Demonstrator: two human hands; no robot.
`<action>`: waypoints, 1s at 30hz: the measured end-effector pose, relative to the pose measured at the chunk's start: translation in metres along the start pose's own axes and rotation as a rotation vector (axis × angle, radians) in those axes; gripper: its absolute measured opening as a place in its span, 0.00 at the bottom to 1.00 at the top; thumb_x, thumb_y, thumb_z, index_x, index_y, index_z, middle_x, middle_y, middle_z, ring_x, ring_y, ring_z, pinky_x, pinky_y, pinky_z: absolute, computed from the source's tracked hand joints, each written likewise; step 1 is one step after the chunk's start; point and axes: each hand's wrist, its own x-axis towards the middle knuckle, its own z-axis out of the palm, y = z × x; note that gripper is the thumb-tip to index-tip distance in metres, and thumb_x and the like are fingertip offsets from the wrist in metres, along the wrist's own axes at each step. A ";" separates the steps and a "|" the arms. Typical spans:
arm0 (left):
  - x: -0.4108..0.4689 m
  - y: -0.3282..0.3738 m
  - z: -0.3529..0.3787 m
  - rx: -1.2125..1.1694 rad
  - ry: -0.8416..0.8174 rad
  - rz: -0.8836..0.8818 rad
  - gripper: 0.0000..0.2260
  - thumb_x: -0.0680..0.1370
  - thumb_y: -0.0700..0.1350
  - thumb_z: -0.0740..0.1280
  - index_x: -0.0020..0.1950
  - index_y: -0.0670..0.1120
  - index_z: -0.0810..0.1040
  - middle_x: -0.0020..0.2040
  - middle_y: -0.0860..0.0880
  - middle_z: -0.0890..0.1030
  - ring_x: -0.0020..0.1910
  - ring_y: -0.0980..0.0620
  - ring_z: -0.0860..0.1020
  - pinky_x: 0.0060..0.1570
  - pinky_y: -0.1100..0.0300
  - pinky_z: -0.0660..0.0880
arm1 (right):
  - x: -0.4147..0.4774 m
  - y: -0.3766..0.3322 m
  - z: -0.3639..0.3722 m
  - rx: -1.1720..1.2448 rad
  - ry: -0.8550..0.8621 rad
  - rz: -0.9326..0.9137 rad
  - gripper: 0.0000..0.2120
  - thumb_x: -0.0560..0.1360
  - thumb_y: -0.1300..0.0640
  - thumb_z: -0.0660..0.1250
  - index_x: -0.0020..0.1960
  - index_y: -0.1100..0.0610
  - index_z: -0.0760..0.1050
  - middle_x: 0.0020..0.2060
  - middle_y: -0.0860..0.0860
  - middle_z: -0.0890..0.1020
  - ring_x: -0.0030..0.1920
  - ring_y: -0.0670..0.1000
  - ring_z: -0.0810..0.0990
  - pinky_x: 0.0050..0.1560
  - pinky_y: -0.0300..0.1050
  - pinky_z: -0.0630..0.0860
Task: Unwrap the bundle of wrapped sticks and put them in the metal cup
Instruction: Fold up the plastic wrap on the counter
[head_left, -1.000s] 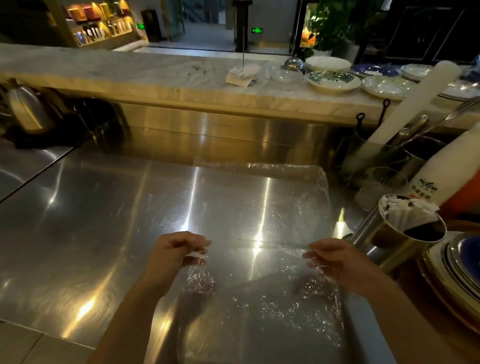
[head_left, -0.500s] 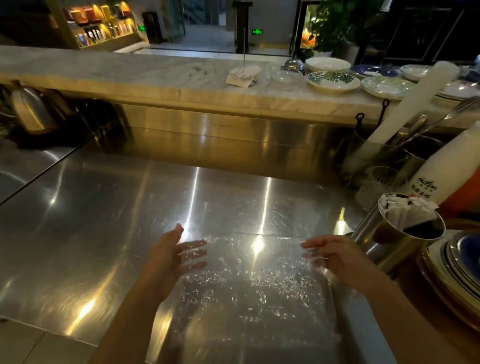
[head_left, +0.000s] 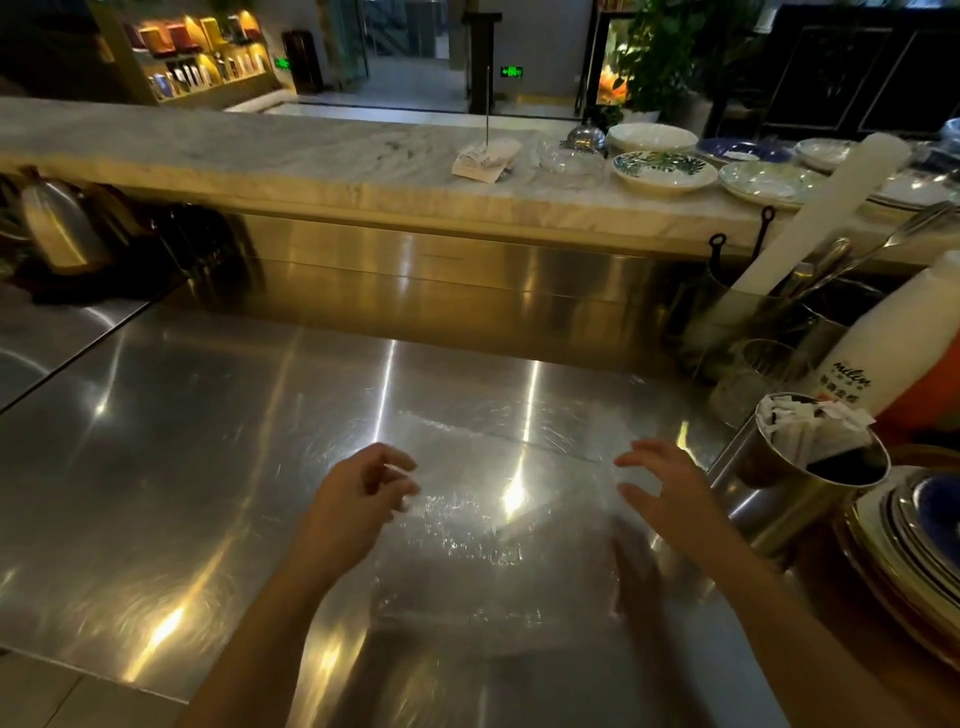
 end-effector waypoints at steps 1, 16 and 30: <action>0.003 0.009 -0.003 0.088 -0.029 0.080 0.11 0.74 0.33 0.65 0.43 0.49 0.77 0.37 0.47 0.82 0.36 0.48 0.80 0.39 0.55 0.78 | 0.002 -0.006 -0.002 -0.021 0.016 -0.070 0.15 0.69 0.61 0.71 0.55 0.57 0.76 0.58 0.55 0.74 0.59 0.54 0.72 0.60 0.46 0.68; 0.034 0.071 -0.028 -0.664 -0.221 0.166 0.16 0.74 0.55 0.59 0.46 0.47 0.82 0.37 0.47 0.84 0.39 0.49 0.82 0.41 0.60 0.79 | 0.005 -0.073 -0.038 0.778 -0.202 -0.247 0.06 0.66 0.65 0.71 0.39 0.56 0.82 0.34 0.54 0.85 0.36 0.53 0.84 0.35 0.39 0.79; 0.017 0.025 0.032 -0.526 -0.207 -0.096 0.13 0.62 0.45 0.75 0.44 0.43 0.80 0.42 0.42 0.85 0.43 0.42 0.83 0.40 0.56 0.81 | 0.006 -0.048 -0.017 1.108 -0.144 0.053 0.07 0.61 0.59 0.72 0.39 0.58 0.82 0.34 0.55 0.85 0.37 0.54 0.84 0.35 0.43 0.80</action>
